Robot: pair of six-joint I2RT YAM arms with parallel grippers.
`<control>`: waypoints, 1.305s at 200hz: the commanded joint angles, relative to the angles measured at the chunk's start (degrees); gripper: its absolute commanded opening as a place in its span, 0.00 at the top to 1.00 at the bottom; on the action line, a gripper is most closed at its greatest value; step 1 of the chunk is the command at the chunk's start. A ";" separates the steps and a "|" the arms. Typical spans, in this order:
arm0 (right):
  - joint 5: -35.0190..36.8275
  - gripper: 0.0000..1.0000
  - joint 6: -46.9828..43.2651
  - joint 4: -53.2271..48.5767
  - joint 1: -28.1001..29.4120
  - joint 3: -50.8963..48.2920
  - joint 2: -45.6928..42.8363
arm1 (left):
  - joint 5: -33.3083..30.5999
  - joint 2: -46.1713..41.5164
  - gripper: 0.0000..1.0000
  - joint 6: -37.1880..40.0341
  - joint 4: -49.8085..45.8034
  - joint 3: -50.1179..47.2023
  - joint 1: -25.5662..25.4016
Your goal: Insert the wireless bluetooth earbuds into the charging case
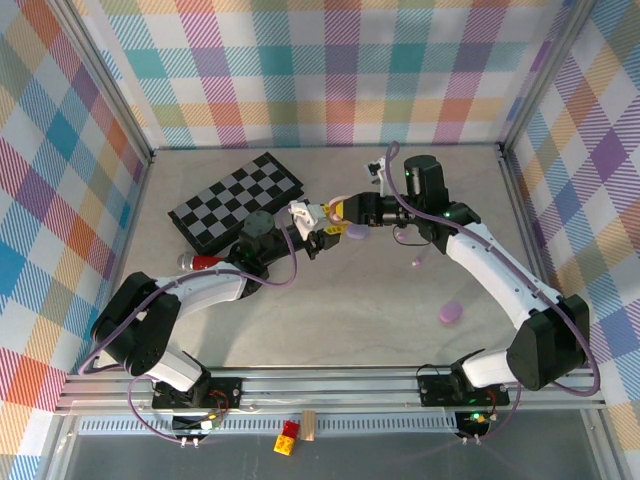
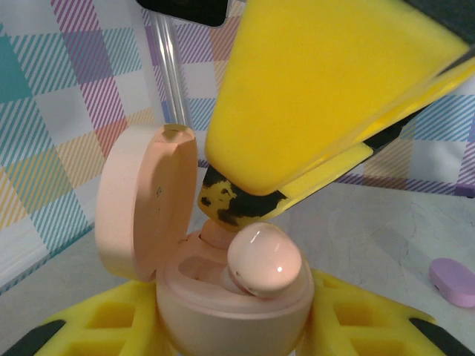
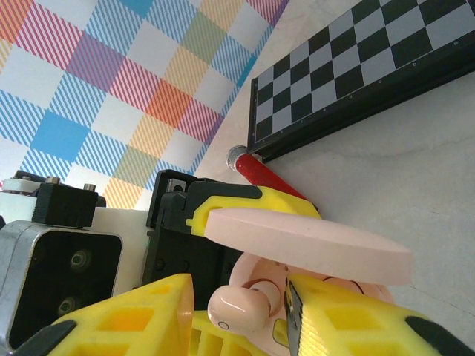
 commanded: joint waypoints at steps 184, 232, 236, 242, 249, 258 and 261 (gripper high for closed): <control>6.95 0.62 -22.30 -12.82 -0.19 2.25 -13.91 | 3.36 -0.26 0.63 -4.97 2.94 1.44 -0.71; 8.16 0.62 -27.60 -14.49 2.39 4.00 -10.66 | 6.60 0.27 0.63 -6.29 3.98 2.07 -0.74; 9.03 0.63 -27.62 -14.45 2.60 4.24 -10.42 | 6.62 0.27 0.63 -6.19 3.95 2.07 -0.74; 10.20 0.64 -27.31 -14.83 2.74 5.00 -9.85 | 6.62 0.19 0.63 -6.08 3.97 1.94 -0.74; 11.08 0.66 -26.69 -15.89 2.73 6.32 -8.75 | 6.47 0.18 0.63 -5.78 3.92 1.82 -0.75; 11.83 0.66 -25.86 -17.10 2.83 7.87 -7.17 | 5.99 0.10 0.63 -5.54 3.75 1.71 -0.74; 12.04 0.66 -25.66 -17.49 2.97 8.39 -6.64 | 5.90 0.02 0.63 -5.50 3.65 1.71 -0.74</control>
